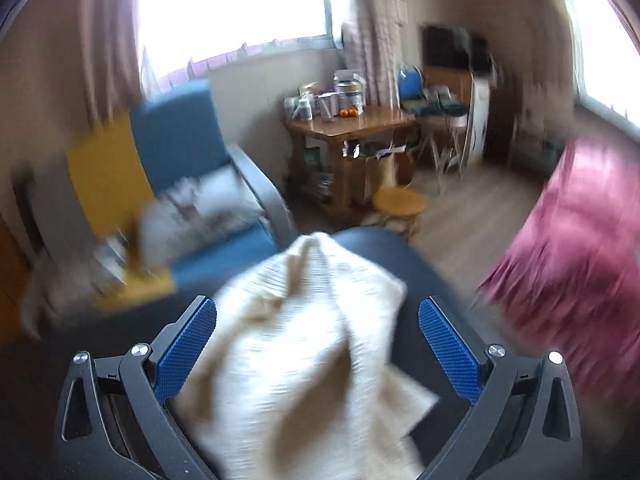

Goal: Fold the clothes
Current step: 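Move both tools toward the crumpled cream sweater on the ottoman, then close the left gripper on the sweater edge while the right tool approaches the sweater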

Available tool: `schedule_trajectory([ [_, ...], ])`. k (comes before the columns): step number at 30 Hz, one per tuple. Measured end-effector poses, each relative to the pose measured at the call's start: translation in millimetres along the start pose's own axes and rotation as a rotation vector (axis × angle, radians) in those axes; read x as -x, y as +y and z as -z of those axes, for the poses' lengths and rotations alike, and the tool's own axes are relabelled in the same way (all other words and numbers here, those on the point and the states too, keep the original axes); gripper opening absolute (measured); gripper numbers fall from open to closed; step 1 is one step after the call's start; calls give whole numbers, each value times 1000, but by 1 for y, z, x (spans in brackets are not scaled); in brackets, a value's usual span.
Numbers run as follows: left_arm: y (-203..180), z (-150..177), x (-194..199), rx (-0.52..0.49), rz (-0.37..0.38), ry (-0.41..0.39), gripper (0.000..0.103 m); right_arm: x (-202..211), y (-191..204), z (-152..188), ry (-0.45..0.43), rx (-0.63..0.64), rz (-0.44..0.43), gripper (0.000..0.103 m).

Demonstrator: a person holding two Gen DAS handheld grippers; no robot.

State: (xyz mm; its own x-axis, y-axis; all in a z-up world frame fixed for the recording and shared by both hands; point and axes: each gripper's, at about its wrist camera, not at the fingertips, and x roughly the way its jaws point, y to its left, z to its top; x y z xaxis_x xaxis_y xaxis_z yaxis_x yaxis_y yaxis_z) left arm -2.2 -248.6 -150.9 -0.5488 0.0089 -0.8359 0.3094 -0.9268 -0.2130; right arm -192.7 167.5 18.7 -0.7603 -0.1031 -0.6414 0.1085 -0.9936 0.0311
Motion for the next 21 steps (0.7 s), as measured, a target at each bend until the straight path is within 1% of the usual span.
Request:
schedule_trajectory([
  [2, -19, -12, -7, -37, 25, 0, 69, -18, 18, 8, 68, 108, -39, 103],
  [3, -29, -15, -7, -56, 43, 0, 69, -25, 26, 15, 102, 137, -64, 103],
  [5, -60, -33, -17, -109, 112, 4, 69, -34, 32, 34, 163, 132, -135, 103],
  [8, -111, -60, -30, -187, 271, 7, 69, -40, 23, 58, 240, 85, -208, 103],
  [11, -155, -79, -48, -248, 350, -6, 69, -36, 12, 83, 309, 69, -241, 103],
  [12, -170, -87, -59, -261, 368, 7, 69, -33, 8, 91, 320, 69, -249, 103],
  [14, -186, -90, -75, -253, 409, 43, 69, -25, -4, 107, 322, 69, -238, 103],
  [15, -190, -90, -81, -247, 410, 57, 69, -22, -10, 114, 324, 69, -226, 103],
  [18, -206, -100, -108, -249, 333, 75, 67, -12, -26, 132, 322, 42, -224, 103],
  [19, -208, -98, -111, -255, 316, 76, 67, -8, -31, 138, 319, 33, -221, 103],
  [21, -215, -100, -122, -247, 314, 92, 66, -2, -40, 150, 309, 13, -207, 103],
])
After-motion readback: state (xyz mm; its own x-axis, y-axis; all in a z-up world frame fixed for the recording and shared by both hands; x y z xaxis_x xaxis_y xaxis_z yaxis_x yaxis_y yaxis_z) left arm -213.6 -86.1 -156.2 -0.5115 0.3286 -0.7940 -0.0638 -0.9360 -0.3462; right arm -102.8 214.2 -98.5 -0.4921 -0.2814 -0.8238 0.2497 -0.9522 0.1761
